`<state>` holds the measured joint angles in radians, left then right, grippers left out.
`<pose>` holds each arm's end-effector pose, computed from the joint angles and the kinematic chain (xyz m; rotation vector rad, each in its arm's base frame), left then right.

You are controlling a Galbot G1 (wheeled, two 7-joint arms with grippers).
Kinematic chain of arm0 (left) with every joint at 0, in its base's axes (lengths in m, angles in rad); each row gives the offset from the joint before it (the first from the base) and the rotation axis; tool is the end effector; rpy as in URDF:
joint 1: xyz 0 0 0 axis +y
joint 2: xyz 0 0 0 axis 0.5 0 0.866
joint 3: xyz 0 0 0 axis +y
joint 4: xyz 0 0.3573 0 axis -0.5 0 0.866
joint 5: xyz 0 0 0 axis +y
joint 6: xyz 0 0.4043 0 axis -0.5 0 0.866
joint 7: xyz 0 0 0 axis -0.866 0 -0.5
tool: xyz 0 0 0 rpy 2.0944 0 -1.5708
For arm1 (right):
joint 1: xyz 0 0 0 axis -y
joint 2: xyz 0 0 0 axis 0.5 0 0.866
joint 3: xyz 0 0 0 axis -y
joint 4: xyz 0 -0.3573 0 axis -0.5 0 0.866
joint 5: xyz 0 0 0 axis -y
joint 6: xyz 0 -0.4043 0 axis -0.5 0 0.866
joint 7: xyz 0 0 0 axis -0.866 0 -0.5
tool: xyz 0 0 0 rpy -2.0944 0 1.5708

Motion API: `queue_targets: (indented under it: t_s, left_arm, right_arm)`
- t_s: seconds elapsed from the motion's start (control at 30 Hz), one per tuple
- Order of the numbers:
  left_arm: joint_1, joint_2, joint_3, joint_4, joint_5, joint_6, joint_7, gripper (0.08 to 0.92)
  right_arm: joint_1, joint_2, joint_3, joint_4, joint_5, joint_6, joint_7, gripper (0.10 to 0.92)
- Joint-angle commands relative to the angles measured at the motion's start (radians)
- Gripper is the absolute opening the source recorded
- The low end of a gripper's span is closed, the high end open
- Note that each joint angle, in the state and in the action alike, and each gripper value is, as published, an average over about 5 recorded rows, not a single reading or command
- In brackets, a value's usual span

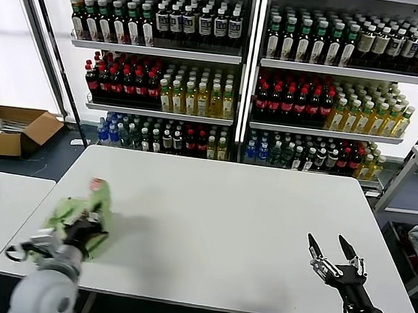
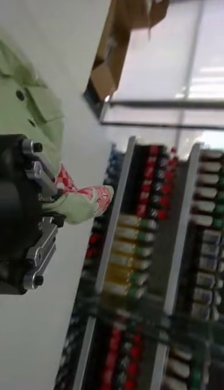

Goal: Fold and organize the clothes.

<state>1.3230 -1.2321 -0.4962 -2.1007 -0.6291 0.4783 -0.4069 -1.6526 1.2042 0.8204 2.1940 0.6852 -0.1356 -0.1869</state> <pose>0.2954 0.0418 -0.2368 0.1476 -2.7929 0.2783 0.2133 -0.1331 -0.2435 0.3043 -3.0702 -0.3447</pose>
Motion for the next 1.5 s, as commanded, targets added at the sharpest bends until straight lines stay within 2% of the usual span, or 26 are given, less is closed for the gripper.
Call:
queue_targets:
  t_s: [0.03, 0.23, 0.33, 0.43, 0.73, 1.03, 1.2, 1.33, 1.5]
  left_arm:
    - [-0.077, -0.221, 0.464, 0.019, 0.121, 0.008, -0.069, 0.168]
    - [-0.128, -0.22, 0.463, 0.047, 0.085, 0.052, -0.07, 0.168]
    - [-0.132, -0.197, 0.439, 0.025, 0.053, 0.066, -0.061, 0.168]
    - [-0.129, -0.164, 0.41, -0.012, 0.009, 0.078, -0.051, 0.209]
    - [-0.069, -0.071, 0.257, -0.167, -0.168, 0.097, -0.032, 0.467]
    - [-0.049, 0.108, -0.015, -0.166, -0.207, 0.098, 0.017, 0.727]
    - [0.003, 0.098, -0.054, -0.188, -0.197, 0.098, 0.017, 0.815]
    - [0.046, 0.06, -0.061, -0.202, -0.178, 0.098, 0.017, 0.822]
    - [0.059, 0.035, -0.065, -0.21, -0.173, 0.098, 0.015, 0.823]
  right_arm:
    - [-0.019, 0.01, 0.001, 0.028, -0.022, -0.008, 0.004, 0.823]
    - [-0.017, 0.01, -0.029, 0.043, -0.062, -0.035, 0.02, 0.823]
    - [-0.004, -0.004, -0.072, 0.046, -0.087, -0.062, 0.045, 0.823]
    - [0.03, -0.025, -0.126, 0.041, -0.104, -0.097, 0.082, 0.823]
    - [0.226, -0.099, -0.371, -0.051, -0.143, -0.203, 0.181, 0.823]
    - [0.514, -0.045, -0.763, -0.278, -0.119, -0.275, 0.231, 0.823]
    - [0.646, 0.003, -0.905, -0.428, -0.114, -0.319, 0.248, 0.823]
    - [0.713, 0.035, -0.957, -0.494, -0.095, -0.368, 0.25, 0.823]
    - [0.753, 0.062, -0.966, -0.516, -0.018, -0.425, 0.323, 0.82]
